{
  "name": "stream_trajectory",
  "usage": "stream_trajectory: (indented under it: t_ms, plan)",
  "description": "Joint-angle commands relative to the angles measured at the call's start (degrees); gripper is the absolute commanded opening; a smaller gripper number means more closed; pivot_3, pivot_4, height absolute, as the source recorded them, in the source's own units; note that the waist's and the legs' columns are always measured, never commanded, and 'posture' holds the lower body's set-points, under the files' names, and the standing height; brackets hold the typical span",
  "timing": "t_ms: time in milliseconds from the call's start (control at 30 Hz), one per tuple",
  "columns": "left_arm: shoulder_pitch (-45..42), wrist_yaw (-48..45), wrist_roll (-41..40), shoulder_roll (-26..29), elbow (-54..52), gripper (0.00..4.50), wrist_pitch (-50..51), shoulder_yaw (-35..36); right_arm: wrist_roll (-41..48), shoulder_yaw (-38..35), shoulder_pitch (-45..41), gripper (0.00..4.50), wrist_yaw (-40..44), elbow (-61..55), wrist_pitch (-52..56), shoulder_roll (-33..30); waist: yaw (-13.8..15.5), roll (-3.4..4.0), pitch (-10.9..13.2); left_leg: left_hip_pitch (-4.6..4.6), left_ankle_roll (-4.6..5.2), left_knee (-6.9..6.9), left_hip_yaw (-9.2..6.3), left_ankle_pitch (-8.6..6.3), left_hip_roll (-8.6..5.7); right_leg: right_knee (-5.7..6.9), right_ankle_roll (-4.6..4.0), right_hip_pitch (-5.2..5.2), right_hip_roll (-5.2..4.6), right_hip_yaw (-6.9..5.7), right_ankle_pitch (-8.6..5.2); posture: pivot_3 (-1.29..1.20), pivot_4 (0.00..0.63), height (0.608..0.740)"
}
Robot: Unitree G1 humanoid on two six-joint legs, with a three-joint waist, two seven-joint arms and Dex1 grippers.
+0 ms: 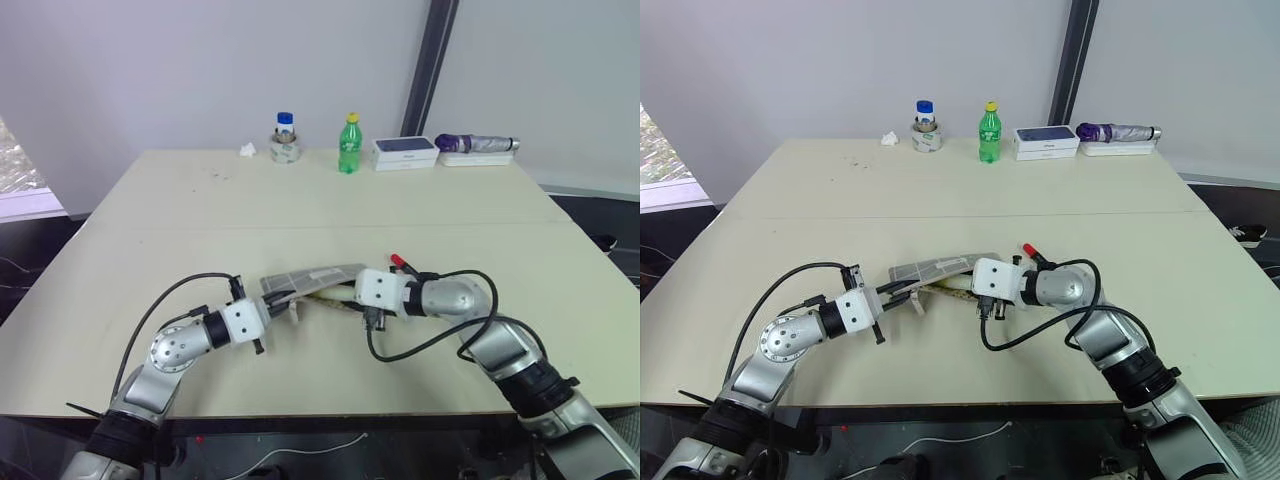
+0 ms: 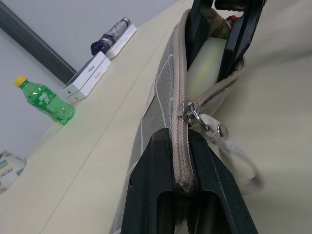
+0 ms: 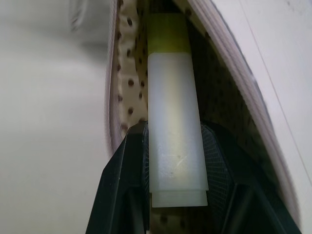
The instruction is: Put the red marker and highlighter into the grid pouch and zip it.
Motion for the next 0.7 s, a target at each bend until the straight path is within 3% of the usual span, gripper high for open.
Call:
stream_trajectory:
  t_ms: [33, 133, 200, 367, 567, 700]
  plan:
    - [-0.6, 0.4, -0.5, -0.2, -0.7, 0.00, -1.9, 0.9, -2.1, 0.6, 0.3, 0.93, -1.1, 0.3, -4.6, 0.1, 0.0, 0.00, 0.0, 0.00, 0.00, 0.00, 0.00, 0.00, 0.00, 0.00, 0.00, 0.00, 0.00, 0.00, 0.00, 0.00, 0.150, 0.740]
    - [-1.0, 1.6, 0.3, -0.3, 0.2, 0.00, -2.1, 1.7, -1.5, -0.5, 0.8, 0.93, -0.7, 0.9, -3.9, 0.2, 0.0, 0.00, 0.0, 0.00, 0.00, 0.01, 0.00, 0.00, 0.00, 0.00, 0.00, 0.00, 0.00, 0.00, 0.00, 0.00, 0.150, 0.740]
    - [-1.3, 3.0, 1.4, -0.3, 0.9, 0.00, -3.0, 2.2, 2.7, -2.8, 1.0, 1.95, 1.5, -0.7, 1.9, 1.0, 0.0, 0.00, 0.0, 0.00, 0.00, 0.01, 0.00, 0.00, 0.00, 0.00, 0.00, 0.00, 0.00, 0.00, 0.00, 0.00, 0.150, 0.740]
    - [-1.7, 5.1, 2.8, -0.5, 2.1, 0.00, -4.2, 2.3, 2.7, -4.2, -0.8, 4.35, 1.5, -5.4, 6.9, 0.1, 0.0, 0.00, 0.0, 0.00, 0.00, 0.01, -0.02, 0.00, 0.01, 0.00, 0.00, 0.01, 0.01, 0.00, 0.00, 0.00, 0.150, 0.740]
    - [-2.2, 5.0, 1.5, -0.9, 1.7, 0.00, -4.3, 2.4, 3.4, -5.0, -0.1, 4.44, 3.5, -11.3, 12.4, -2.0, 0.1, 0.00, 0.0, 0.00, 0.00, 0.00, -0.04, 0.00, 0.01, 0.00, 0.00, 0.00, 0.00, 0.00, 0.00, 0.00, 0.150, 0.740]
    - [-2.2, 5.0, 0.8, -0.9, 2.0, 0.00, -4.0, 3.0, 11.1, -9.7, 0.7, 4.44, 4.5, -17.7, 19.3, -1.0, 0.1, 0.00, 0.0, 0.00, 0.00, 0.00, -0.05, 0.00, 0.01, 0.00, 0.00, 0.00, 0.00, 0.00, 0.00, 0.00, 0.150, 0.740]
